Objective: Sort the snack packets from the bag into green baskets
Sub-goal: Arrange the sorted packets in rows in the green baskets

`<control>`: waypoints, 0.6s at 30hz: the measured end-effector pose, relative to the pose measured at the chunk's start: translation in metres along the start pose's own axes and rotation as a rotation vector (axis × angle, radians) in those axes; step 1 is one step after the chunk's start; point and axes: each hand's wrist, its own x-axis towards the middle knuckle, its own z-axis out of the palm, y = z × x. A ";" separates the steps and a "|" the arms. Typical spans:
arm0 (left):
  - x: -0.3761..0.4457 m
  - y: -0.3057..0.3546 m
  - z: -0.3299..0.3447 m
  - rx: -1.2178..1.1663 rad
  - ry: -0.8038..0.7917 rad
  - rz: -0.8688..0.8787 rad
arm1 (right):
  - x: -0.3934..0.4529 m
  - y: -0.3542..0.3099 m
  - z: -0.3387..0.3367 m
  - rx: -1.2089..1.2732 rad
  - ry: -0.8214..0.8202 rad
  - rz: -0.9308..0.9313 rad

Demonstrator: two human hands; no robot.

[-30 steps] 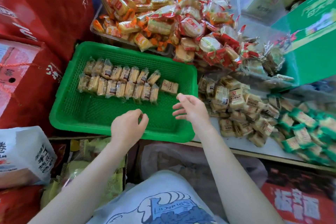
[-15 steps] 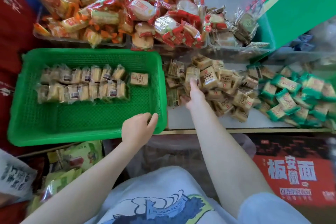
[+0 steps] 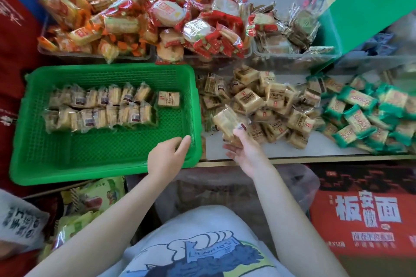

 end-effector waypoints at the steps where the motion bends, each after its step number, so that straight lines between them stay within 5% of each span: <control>1: 0.001 0.006 0.000 -0.163 -0.008 -0.034 | -0.008 0.004 -0.003 -0.026 -0.032 -0.015; 4: 0.002 0.034 -0.003 -0.528 -0.032 -0.099 | -0.029 0.008 -0.004 -0.105 -0.164 -0.070; 7: 0.006 0.055 -0.005 -0.611 -0.207 -0.086 | -0.042 0.005 -0.002 -0.151 -0.259 -0.101; 15: 0.008 0.035 -0.041 -1.104 -0.282 -0.340 | -0.041 -0.005 -0.011 -0.046 0.011 -0.181; 18: 0.008 0.025 -0.049 -1.159 -0.326 -0.364 | -0.042 -0.011 -0.011 0.035 -0.008 -0.232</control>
